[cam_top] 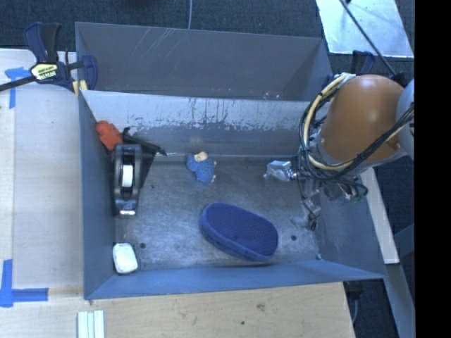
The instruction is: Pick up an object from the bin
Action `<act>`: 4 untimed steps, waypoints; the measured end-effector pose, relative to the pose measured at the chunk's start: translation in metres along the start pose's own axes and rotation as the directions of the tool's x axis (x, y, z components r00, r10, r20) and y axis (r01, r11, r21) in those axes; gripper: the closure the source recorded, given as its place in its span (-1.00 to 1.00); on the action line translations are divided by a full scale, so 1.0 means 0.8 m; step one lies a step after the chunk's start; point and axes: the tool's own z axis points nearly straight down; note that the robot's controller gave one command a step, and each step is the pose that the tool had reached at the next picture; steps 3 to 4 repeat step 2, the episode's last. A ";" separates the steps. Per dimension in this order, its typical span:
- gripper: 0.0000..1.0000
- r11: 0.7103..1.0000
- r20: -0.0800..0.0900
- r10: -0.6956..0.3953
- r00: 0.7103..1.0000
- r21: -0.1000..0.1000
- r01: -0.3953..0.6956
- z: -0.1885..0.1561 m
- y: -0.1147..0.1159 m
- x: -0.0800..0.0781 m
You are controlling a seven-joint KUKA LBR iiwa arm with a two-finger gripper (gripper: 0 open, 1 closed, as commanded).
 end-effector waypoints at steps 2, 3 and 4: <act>-1.00 0.978 -0.006 0.209 0.978 -0.002 -0.209 0.085 0.086 0.012; -1.00 0.978 -0.006 0.209 0.978 -0.002 -0.209 0.085 0.086 0.012; -1.00 0.978 -0.006 0.209 0.978 -0.002 -0.209 0.085 0.086 0.012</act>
Offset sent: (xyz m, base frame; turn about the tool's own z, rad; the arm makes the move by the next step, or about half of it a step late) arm -0.0351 0.1042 0.0123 0.1841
